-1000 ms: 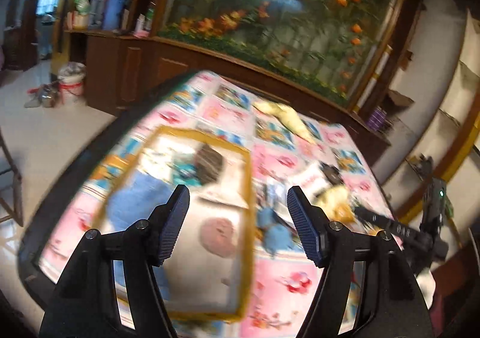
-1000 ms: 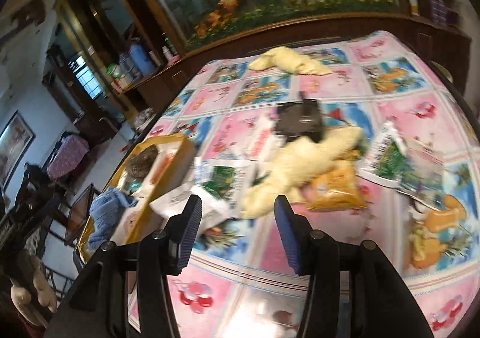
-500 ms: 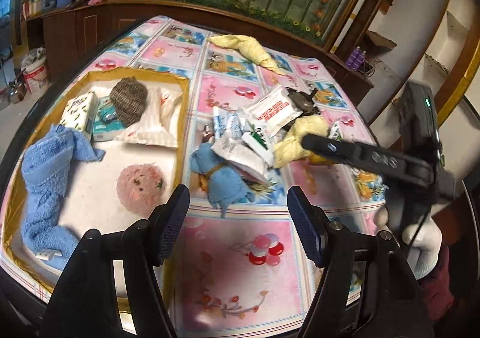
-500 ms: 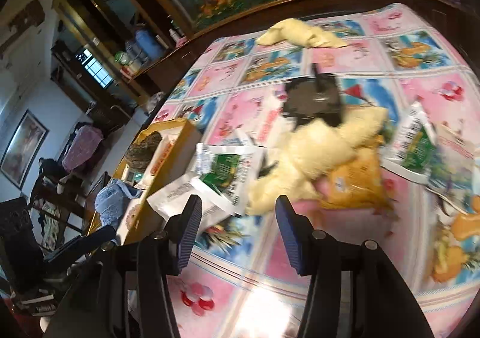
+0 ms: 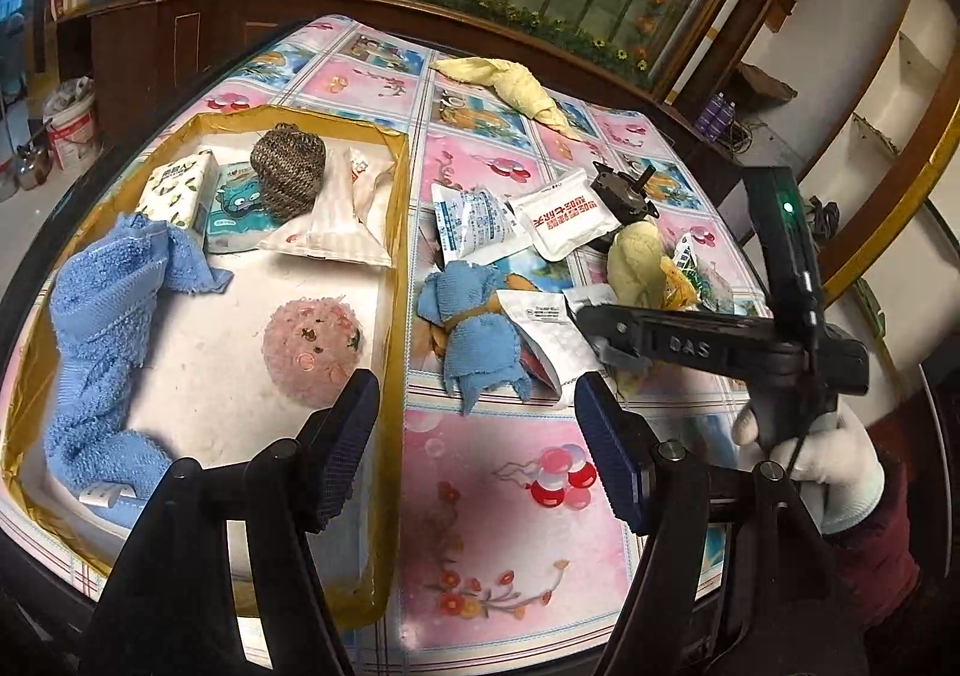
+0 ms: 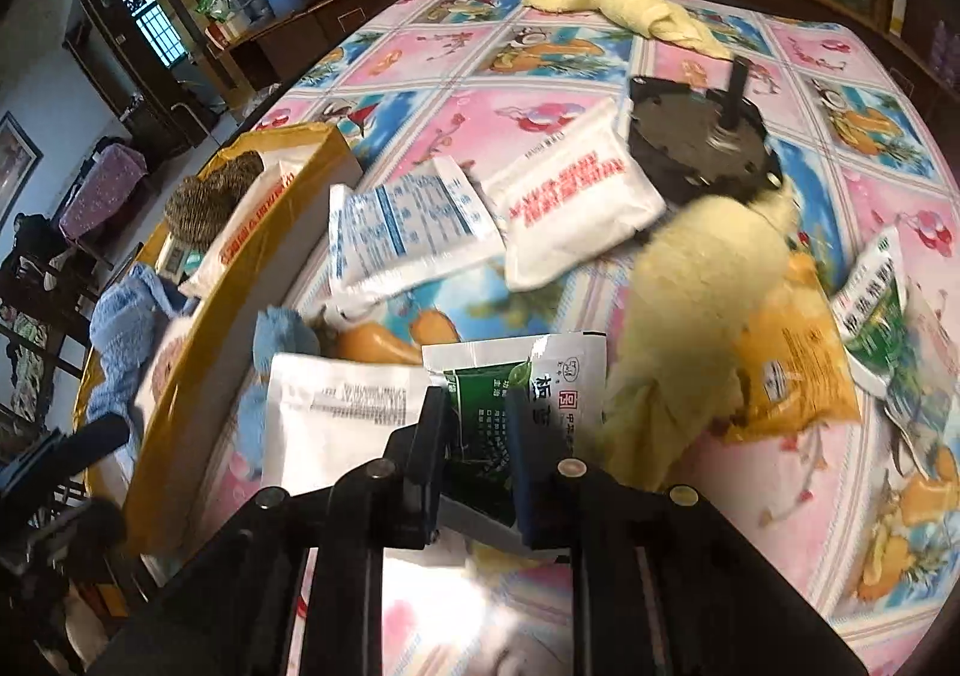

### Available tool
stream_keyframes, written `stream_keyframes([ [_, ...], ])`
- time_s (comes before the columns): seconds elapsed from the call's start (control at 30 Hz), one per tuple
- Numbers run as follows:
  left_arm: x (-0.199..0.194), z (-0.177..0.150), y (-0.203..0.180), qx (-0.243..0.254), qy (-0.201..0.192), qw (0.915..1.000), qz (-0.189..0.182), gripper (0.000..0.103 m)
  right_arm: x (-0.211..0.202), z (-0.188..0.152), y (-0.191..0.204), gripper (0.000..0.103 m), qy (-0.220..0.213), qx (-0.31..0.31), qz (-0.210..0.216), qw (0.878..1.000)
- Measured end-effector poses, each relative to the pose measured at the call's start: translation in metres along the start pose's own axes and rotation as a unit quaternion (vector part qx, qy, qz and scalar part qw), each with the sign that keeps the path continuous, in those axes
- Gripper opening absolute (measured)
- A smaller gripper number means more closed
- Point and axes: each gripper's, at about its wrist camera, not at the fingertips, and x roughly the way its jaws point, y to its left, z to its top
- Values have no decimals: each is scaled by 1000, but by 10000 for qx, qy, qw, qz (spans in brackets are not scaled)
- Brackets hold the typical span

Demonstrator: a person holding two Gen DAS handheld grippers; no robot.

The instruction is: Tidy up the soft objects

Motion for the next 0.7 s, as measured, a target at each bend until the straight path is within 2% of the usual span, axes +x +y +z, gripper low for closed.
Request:
stream_keyframes([
  [0.07, 2, -1, -4, 89, 45, 9999, -91, 68, -12, -13, -9, 19, 144, 16, 117, 9998],
  [0.17, 4, -4, -15, 348, 95, 9992, -158, 68, -38, -28, -24, 20, -36, 160, 488, 9987],
  [0.2, 5, -5, -20, 417, 117, 9989, -165, 68, -45, -32, -27, 21, -128, 142, 484, 9986],
  [0.27, 8, -5, -25, 456, 159, 9987, -189, 68, -57, -40, -30, 36, -391, -35, 236, 9989],
  [0.3, 10, -5, -27, 460, 170, 9986, -212, 68, -58, -42, -30, 48, -464, -89, 87, 9988],
  [0.33, 11, -5, -29, 460, 183, 9985, -236, 68, -58, -44, -31, 54, -492, -98, 6, 9987],
  [0.47, 17, -1, -33, 405, 244, 9987, -193, 68, -51, -52, -24, 54, -508, -239, 349, 9978],
  [0.6, 17, 2, -32, 294, 242, 9992, -115, 68, -28, -49, -6, 52, -412, -694, 127, 9967],
  [0.63, 17, 2, -32, 293, 226, 9993, -74, 68, -24, -48, -3, 47, -393, -752, 66, 9964],
  [0.7, 17, 4, -29, 257, 215, 9994, -22, 68, -28, -48, -3, 28, -480, -725, 264, 9959],
])
